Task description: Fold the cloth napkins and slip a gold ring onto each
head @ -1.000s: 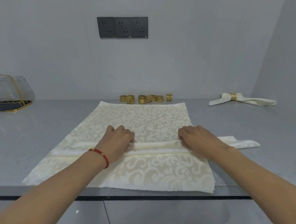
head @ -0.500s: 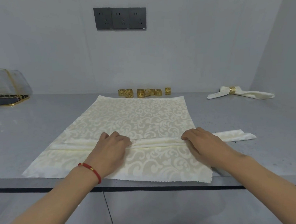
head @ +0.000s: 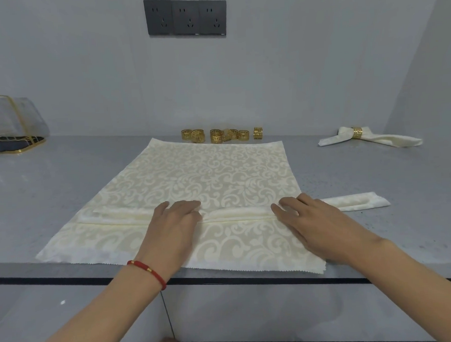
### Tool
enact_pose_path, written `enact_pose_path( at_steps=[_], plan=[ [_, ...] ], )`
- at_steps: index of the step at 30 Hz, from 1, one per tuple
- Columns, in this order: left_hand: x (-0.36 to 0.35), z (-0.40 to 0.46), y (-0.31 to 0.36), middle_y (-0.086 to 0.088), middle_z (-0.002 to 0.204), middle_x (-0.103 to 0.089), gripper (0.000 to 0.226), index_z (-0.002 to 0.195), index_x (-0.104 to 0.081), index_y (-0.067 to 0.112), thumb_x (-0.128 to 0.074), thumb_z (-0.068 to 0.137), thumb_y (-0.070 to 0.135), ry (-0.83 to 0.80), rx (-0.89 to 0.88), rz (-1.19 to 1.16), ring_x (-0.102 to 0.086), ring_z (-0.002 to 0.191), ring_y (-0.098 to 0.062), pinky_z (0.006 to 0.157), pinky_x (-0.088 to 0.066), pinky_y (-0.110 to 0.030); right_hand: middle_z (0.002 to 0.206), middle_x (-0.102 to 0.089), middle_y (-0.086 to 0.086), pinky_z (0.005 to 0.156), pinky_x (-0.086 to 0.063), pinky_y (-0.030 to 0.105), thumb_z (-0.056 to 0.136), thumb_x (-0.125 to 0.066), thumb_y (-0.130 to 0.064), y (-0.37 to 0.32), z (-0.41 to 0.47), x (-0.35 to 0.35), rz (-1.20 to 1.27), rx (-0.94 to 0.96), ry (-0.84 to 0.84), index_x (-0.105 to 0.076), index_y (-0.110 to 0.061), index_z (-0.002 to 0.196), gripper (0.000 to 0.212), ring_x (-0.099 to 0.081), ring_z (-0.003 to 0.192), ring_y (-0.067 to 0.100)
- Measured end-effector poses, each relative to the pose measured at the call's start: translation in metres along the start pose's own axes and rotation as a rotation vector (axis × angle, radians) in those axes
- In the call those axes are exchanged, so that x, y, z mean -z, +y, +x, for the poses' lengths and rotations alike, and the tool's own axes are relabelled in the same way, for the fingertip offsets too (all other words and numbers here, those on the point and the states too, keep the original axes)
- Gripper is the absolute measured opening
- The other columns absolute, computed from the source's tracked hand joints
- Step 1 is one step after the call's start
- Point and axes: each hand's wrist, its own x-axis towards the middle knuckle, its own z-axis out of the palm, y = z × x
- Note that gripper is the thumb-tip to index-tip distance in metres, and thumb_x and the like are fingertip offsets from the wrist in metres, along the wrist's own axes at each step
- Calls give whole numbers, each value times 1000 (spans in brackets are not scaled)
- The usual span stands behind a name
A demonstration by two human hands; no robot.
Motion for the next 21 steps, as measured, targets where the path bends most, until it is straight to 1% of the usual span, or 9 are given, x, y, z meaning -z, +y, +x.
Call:
enact_pose_path(
  at_steps=[2,4,5,7,12,14,17,19,21],
  plan=[
    [-2,0,-2,0,100,-74,39,72,-71,19,-82,48,-10,-35,-47,-8,-70,88,-22,89,-52,-40,143,-43,2,94,-46,40,98,-47,-9,-3,1,6,-43,18,-44,-27,-17,157,63,-50,114,26],
    [-1,3,-1,9,69,-58,43,57,-56,21,-75,46,-15,-83,-46,-1,-52,58,-16,64,-39,-22,142,-44,2,99,-41,43,100,-42,-10,-4,4,11,-103,9,-72,-25,-18,157,60,-50,116,26],
    [-1,4,-2,10,62,-46,44,54,-49,21,-72,47,-16,-99,-45,5,-40,52,-14,59,-29,-22,142,-43,2,100,-40,43,101,-41,-11,-4,5,13,-116,0,-96,-25,-18,157,59,-49,116,26],
    [-4,4,-3,8,61,-47,41,55,-50,19,-73,51,-14,-99,-50,2,-43,53,-13,53,-34,-25,142,-43,1,96,-43,41,102,-40,-11,-6,8,17,-115,-12,-142,-27,-20,155,55,-49,117,24],
    [1,4,2,5,67,-54,36,65,-58,19,-75,49,-9,-21,-159,132,-52,73,-19,75,-45,-33,137,-44,-1,86,-44,36,100,-38,-8,-14,10,26,-104,-53,-200,-34,-19,147,48,-50,111,22],
    [7,7,6,4,63,-51,39,64,-56,19,-77,45,-8,-8,-183,157,-50,68,-19,72,-44,-33,136,-45,1,83,-40,35,99,-37,-7,-19,9,26,-126,-53,-203,-33,-15,148,50,-50,110,23],
    [18,11,11,8,62,-42,56,87,-64,20,-80,41,-7,-40,-114,158,-33,54,-15,51,-27,-26,136,-46,2,83,-39,36,99,-36,-7,-21,10,27,-154,-51,-206,-31,-12,150,51,-51,109,24],
    [23,15,12,9,67,-37,74,113,-66,25,-79,47,-5,-77,-105,157,-27,58,-14,49,-21,-26,136,-48,2,83,-40,36,99,-38,-9,-19,14,33,-163,-42,-227,-36,-13,148,49,-52,109,23],
    [25,18,13,8,73,-35,70,115,-65,31,-80,54,1,-134,-149,190,-27,61,-14,48,-15,-26,134,-52,1,89,-44,36,100,-42,-13,-16,23,42,-169,-54,-235,-51,-18,138,40,-53,114,22]
  ],
)
